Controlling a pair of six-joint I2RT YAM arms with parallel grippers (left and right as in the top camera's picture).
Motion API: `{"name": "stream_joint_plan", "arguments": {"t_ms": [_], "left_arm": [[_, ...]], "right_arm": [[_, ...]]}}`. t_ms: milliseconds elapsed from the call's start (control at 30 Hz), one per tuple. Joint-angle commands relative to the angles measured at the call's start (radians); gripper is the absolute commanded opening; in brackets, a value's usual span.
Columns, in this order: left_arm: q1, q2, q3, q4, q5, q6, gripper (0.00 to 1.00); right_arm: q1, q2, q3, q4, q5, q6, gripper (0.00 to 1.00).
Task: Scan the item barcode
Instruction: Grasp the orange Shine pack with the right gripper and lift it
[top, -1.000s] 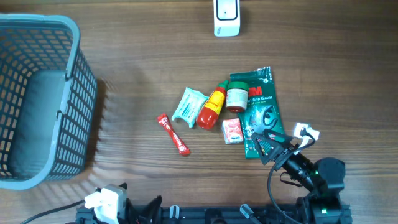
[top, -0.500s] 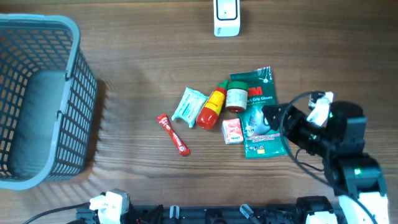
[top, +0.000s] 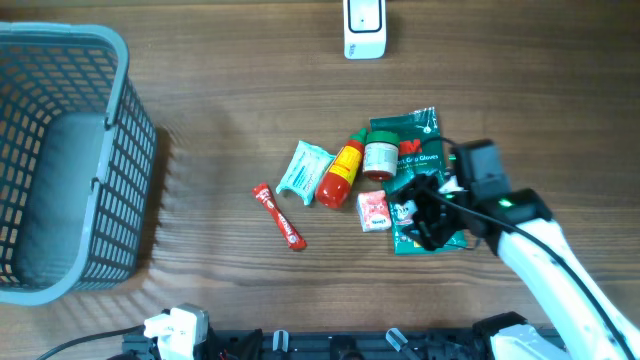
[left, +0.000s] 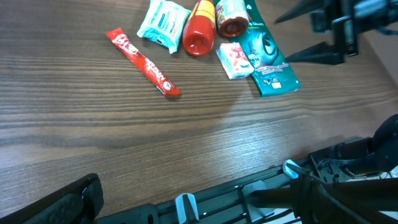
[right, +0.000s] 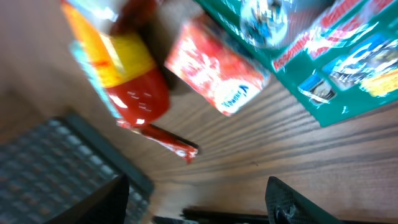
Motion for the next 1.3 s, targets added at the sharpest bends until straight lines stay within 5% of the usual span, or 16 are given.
{"name": "stream_joint_plan", "arguments": {"t_ms": [0, 133, 267, 333, 467, 633, 867, 967, 1033, 1267], "left_arm": [[-0.001, -0.002, 0.0, 0.0, 0.001, -0.003, 1.0], [-0.001, -0.002, 0.0, 0.0, 0.001, -0.003, 1.0], [-0.001, -0.002, 0.0, 0.0, 0.001, -0.003, 1.0], [-0.001, -0.002, 0.0, 0.0, 0.001, -0.003, 1.0], [-0.001, -0.002, 0.0, 0.0, 0.001, -0.003, 1.0], [-0.001, -0.002, 0.0, 0.0, 0.001, -0.003, 1.0], [-0.001, -0.002, 0.0, 0.0, 0.001, -0.003, 1.0], [-0.001, -0.002, 0.0, 0.0, 0.001, -0.003, 1.0], [-0.001, -0.002, 0.0, 0.0, 0.001, -0.003, 1.0], [-0.001, -0.002, 0.0, 0.0, 0.001, -0.003, 1.0]], "right_arm": [[0.094, 0.072, -0.005, 0.086, 0.125, -0.166, 0.79], [0.158, 0.086, -0.005, 0.158, 0.26, -0.419, 0.92], [0.243, 0.086, -0.005, 0.184, 0.482, -0.436, 0.88], [0.268, 0.086, -0.005, 0.18, 0.449, -0.252, 0.74], [0.269, 0.087, -0.021, 0.159, 0.382, 0.234, 0.65], [0.269, 0.145, -0.062, 0.169, 0.368, 0.417, 0.59], [0.269, 0.37, -0.073, 0.37, 0.284, 0.414, 0.45], [0.269, 0.431, -0.073, 0.386, 0.28, 0.408, 0.31], [0.269, 0.43, -0.073, 0.405, 0.265, 0.328, 0.07], [0.269, 0.222, -0.059, 0.312, 0.292, 0.014, 0.04]]}}
